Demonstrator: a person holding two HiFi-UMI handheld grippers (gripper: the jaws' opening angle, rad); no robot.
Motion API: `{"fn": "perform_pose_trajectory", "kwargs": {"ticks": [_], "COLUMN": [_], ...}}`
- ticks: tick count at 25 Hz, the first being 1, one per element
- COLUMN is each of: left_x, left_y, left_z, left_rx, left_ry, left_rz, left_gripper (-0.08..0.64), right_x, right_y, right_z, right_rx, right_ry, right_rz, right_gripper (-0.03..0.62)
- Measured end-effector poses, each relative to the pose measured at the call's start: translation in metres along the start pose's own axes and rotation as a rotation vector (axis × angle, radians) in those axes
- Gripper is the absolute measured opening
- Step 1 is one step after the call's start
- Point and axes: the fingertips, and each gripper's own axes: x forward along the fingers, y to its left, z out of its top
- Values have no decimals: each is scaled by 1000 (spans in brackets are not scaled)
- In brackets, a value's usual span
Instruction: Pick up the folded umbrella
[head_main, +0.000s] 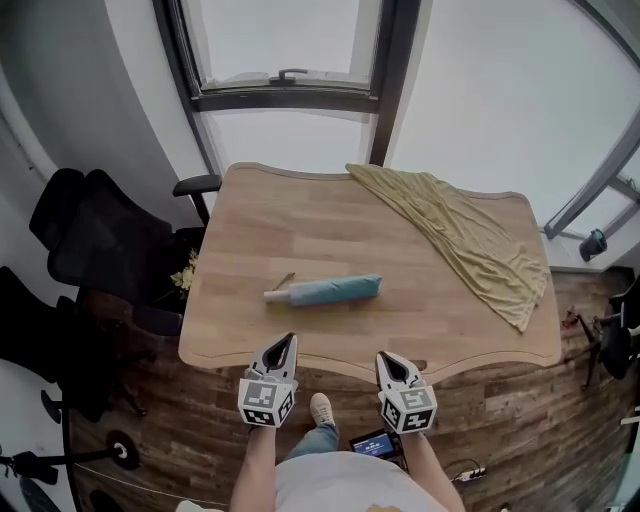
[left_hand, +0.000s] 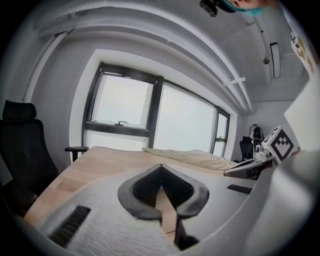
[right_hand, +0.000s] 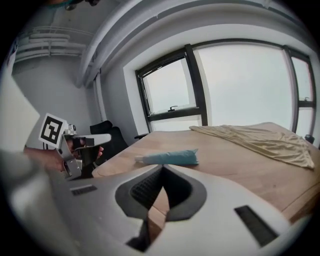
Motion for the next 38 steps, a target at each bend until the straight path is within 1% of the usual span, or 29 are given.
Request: {"fn": "perform_pose_trajectory", "kwargs": {"ticks": [3, 5, 11, 16, 21, 28, 34, 38], "left_x": [34, 51, 75, 88, 100, 121, 138, 152], "left_y": [19, 28, 26, 23, 26, 31, 32, 28], "left_z": [0, 0, 9, 8, 15, 25, 19, 10], "left_rx": [-11, -21, -17, -2, 9, 2, -14, -9], "left_ry": [26, 48, 67, 72, 72, 46, 57, 91], "left_rz": [-14, -15, -65, -100, -100, -106, -104, -141], "left_gripper": [18, 18, 18, 18, 18, 18, 18, 18], "right_x": [25, 32, 34, 43, 58, 79, 85, 95], "right_y": [-12, -20, -38, -37, -37, -44, -55, -61], "right_z": [13, 20, 33, 45, 50, 68, 68, 61], "right_rx": [4, 9, 27, 19, 20, 4, 25, 33], "right_ry": [-6, -15, -23, -46, -53, -77, -68, -44], "right_rz": [-31, -54, -103, -88, -53, -38, -42, -47], "right_gripper": [9, 9, 9, 9, 9, 9, 9, 9]}}
